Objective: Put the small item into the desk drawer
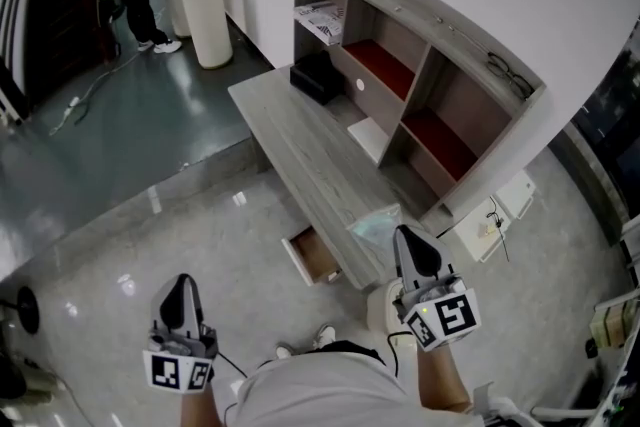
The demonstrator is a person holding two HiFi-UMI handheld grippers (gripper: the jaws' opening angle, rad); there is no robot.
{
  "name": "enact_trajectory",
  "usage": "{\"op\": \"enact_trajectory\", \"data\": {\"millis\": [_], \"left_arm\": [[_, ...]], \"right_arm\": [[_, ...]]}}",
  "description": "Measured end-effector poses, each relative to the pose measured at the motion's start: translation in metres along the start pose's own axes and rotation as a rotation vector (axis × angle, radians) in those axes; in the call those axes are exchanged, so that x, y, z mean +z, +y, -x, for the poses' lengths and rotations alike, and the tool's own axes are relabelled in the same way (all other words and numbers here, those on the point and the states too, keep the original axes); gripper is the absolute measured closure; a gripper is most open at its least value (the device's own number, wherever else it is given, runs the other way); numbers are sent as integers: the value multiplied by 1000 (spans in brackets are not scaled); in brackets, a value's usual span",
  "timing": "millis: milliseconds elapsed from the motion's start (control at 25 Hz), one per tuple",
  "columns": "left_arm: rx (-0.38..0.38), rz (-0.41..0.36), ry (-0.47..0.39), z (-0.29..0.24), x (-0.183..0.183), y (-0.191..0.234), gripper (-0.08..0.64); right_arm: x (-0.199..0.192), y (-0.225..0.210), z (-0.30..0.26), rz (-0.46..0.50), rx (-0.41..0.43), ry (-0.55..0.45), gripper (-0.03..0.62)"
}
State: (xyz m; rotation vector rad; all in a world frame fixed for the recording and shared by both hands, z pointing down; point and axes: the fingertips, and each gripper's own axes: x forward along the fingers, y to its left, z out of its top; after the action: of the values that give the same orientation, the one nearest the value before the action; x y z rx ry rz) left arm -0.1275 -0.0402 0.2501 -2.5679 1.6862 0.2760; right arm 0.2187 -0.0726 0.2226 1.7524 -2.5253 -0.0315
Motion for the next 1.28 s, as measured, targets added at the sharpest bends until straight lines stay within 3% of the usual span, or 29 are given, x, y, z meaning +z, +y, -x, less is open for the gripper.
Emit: {"op": "enact_trajectory", "data": {"millis": [480,1280], "left_arm": [[21,-3,28,3,-14,5,543],[-36,12,30,7,-15,6,543]], "right_arm": [[-8,-17,5,23,-58,10,571],[3,17,-5,53,-38,6,571]]}}
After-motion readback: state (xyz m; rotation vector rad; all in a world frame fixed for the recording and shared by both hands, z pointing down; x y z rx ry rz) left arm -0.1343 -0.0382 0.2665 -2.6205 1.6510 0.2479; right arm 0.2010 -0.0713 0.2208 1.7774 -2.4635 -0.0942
